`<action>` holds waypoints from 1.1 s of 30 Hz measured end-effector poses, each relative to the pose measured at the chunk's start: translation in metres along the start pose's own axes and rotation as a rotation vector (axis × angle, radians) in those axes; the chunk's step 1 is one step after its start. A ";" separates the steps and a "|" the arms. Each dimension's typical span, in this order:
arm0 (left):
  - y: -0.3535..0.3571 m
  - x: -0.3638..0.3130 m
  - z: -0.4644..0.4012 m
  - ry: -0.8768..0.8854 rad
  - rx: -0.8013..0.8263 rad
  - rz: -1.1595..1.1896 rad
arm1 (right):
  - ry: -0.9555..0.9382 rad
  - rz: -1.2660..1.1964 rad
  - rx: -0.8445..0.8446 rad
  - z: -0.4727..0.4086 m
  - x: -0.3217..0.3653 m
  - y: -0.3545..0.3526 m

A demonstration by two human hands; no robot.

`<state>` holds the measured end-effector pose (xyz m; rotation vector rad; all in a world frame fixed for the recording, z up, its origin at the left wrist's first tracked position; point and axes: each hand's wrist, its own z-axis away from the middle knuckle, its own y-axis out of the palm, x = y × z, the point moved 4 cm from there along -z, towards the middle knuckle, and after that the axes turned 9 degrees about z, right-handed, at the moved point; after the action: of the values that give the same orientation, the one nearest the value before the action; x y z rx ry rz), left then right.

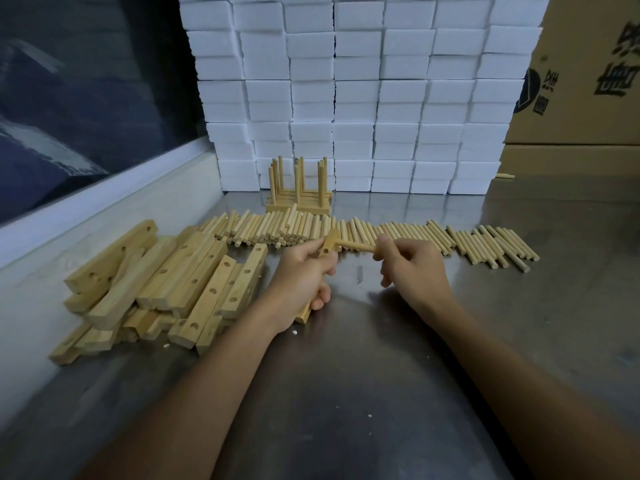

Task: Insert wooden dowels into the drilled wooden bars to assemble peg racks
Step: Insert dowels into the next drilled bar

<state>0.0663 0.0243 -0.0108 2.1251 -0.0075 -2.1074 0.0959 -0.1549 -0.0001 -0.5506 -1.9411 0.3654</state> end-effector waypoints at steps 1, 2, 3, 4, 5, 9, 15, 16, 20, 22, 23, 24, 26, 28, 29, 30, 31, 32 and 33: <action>-0.002 0.000 -0.001 -0.028 -0.019 0.063 | 0.053 -0.046 0.002 -0.001 -0.004 -0.001; -0.004 0.000 -0.002 -0.051 -0.039 0.119 | 0.096 -0.078 0.006 -0.002 -0.007 -0.001; -0.007 0.000 -0.003 -0.075 -0.064 0.177 | 0.123 -0.093 0.014 -0.002 -0.010 0.001; -0.009 0.000 -0.004 -0.102 -0.092 0.239 | 0.134 -0.093 0.027 -0.003 -0.011 0.003; -0.012 0.000 -0.005 -0.133 -0.117 0.306 | 0.132 -0.074 0.046 -0.004 -0.012 0.005; -0.022 0.001 -0.008 -0.239 -0.144 0.581 | 0.045 0.186 0.108 -0.004 -0.010 0.013; -0.021 0.004 -0.008 -0.241 -0.171 0.710 | -0.038 0.574 0.136 -0.013 0.004 0.034; -0.021 0.004 -0.009 -0.234 -0.177 0.705 | -0.074 0.588 0.115 -0.015 0.009 0.039; -0.021 0.004 -0.008 -0.209 -0.193 0.690 | -0.179 0.632 0.001 -0.025 0.028 0.059; -0.022 0.004 -0.008 -0.211 -0.197 0.679 | -0.177 0.667 -0.018 -0.032 0.031 0.070; -0.022 0.004 -0.008 -0.211 -0.200 0.675 | -0.159 0.687 -0.016 -0.035 0.032 0.075; -0.021 0.005 -0.008 -0.210 -0.203 0.674 | -0.138 0.706 -0.007 -0.038 0.031 0.078; -0.021 0.005 -0.009 -0.208 -0.207 0.672 | -0.097 0.733 0.017 -0.045 0.029 0.081; -0.021 0.005 -0.010 -0.208 -0.210 0.658 | -0.069 0.736 0.039 -0.050 0.028 0.082; -0.021 0.005 -0.010 -0.208 -0.211 0.653 | -0.060 0.737 0.048 -0.052 0.028 0.083; -0.021 0.005 -0.010 -0.208 -0.214 0.652 | -0.054 0.741 0.055 -0.053 0.029 0.083; -0.021 0.005 -0.011 -0.207 -0.217 0.652 | -0.049 0.744 0.057 -0.054 0.030 0.083; -0.022 0.005 -0.011 -0.206 -0.219 0.653 | -0.042 0.746 0.052 -0.054 0.031 0.083; -0.022 0.005 -0.011 -0.206 -0.220 0.653 | -0.032 0.742 0.043 -0.054 0.032 0.082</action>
<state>0.0749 0.0466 -0.0186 1.4967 -0.4114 -1.8093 0.1516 -0.0680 0.0068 -1.2378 -1.6930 0.8793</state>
